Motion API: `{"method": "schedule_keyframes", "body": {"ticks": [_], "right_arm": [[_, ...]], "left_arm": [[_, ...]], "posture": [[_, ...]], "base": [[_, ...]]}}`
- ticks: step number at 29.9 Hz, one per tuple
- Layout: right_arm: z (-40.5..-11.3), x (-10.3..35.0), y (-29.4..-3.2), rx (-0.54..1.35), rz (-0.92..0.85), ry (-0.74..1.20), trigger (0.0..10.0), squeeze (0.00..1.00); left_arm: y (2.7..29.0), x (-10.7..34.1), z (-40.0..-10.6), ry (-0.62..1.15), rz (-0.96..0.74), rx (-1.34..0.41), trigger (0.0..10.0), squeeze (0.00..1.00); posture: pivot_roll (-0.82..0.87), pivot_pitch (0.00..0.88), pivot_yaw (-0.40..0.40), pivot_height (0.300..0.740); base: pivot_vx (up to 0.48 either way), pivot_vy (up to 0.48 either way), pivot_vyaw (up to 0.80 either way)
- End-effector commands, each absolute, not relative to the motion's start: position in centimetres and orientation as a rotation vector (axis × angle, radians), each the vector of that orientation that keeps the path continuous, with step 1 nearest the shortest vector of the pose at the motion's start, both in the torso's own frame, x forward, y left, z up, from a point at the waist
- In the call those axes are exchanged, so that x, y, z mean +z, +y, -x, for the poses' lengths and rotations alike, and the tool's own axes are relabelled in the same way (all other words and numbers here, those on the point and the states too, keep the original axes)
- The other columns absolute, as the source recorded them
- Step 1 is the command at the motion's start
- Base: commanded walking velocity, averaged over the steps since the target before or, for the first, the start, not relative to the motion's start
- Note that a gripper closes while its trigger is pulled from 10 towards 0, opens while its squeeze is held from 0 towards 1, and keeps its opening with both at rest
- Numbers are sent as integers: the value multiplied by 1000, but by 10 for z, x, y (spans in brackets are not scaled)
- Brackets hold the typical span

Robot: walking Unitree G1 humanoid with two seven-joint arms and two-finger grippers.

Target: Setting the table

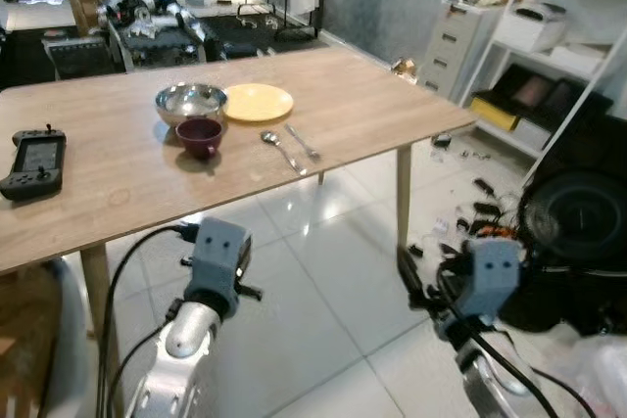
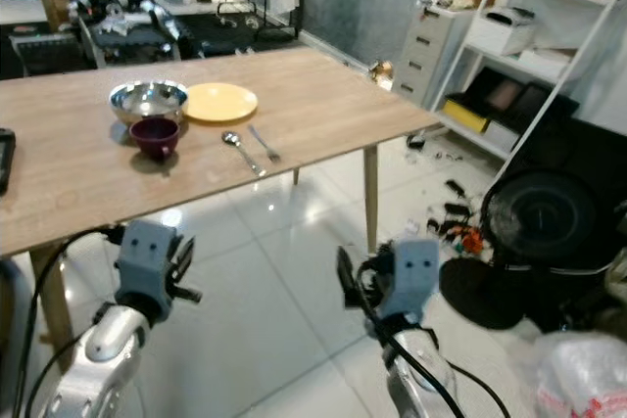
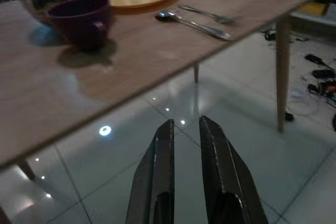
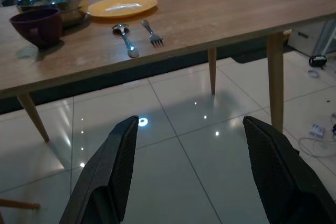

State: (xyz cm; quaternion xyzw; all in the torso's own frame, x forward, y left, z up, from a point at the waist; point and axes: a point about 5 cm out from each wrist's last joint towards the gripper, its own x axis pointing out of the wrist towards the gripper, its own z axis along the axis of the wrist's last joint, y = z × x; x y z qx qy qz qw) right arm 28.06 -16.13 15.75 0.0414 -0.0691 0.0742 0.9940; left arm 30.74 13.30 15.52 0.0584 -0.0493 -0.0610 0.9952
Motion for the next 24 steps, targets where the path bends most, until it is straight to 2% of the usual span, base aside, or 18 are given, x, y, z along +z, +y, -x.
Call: {"method": "schedule_keyframes", "body": {"ticks": [1, 24], "right_arm": [[-281, 154, -164, 140, -79, -122, 10000, 0], [-283, 152, -145, 219, -82, -116, 10000, 0]], "left_arm": [[128, 154, -306, -95, -122, -136, 10000, 0], [140, 159, -306, -128, -167, -18, 10000, 0]], "posture": [[31, 57, 32, 740], [56, 58, 23, 740]], "base": [[480, 0, 0], [480, 0, 0]]}}
